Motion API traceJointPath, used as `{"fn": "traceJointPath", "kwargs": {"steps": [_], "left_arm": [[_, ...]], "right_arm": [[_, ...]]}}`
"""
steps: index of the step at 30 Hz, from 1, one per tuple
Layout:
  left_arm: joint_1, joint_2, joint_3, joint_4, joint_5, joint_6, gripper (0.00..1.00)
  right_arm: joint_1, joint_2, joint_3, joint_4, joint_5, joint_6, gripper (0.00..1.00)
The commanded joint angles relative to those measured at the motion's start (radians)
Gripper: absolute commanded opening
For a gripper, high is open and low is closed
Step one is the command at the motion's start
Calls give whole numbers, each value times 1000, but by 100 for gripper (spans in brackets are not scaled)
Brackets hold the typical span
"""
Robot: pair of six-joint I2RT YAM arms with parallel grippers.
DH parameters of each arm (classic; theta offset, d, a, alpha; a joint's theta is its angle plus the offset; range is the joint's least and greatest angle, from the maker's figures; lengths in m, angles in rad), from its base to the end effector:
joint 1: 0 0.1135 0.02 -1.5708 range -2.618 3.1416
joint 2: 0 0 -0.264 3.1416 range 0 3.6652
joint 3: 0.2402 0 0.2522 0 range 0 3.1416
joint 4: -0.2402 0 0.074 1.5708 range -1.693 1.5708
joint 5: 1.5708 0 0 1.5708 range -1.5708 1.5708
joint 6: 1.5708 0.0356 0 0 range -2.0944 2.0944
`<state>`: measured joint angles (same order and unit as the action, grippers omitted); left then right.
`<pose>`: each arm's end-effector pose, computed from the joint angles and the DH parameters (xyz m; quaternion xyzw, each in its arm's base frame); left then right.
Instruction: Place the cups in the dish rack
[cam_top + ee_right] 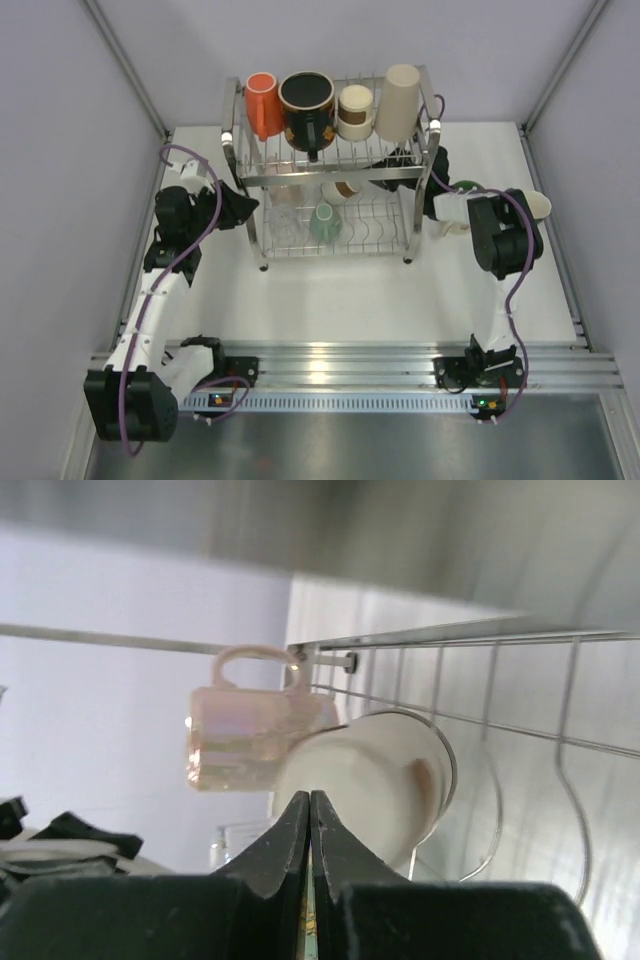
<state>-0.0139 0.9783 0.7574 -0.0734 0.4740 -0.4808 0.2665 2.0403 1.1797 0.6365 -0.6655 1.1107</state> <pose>0.2256 -0.0194 0.3067 -0.0445 0.7919 -0.3246 0.5153 0.4226 0.1382 0.1796 0.1169 0.7575 0.5717 0.2928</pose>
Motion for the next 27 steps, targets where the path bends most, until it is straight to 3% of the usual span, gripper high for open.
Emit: {"fn": "traceJointPath", "kwargs": {"steps": [1,6,12,18,27], "left_arm": [[-24,17,13,141,78,-81,0],[-24,13,8,141,78,-76,0],[-24,11,13,141,78,-71,0],[-24,5,31,93,87,-36,0],[-23,-7,54,78,97,-30,0]], "right_arm": [[162,-5,-9,303,-302,-8,0],[165,27,0,420,-342,75,1],[145,-40,-61,293,-241,14,6],[67,-149,-253,380,-105,101,17],[-24,-255,-325,318,-111,86,25]]}}
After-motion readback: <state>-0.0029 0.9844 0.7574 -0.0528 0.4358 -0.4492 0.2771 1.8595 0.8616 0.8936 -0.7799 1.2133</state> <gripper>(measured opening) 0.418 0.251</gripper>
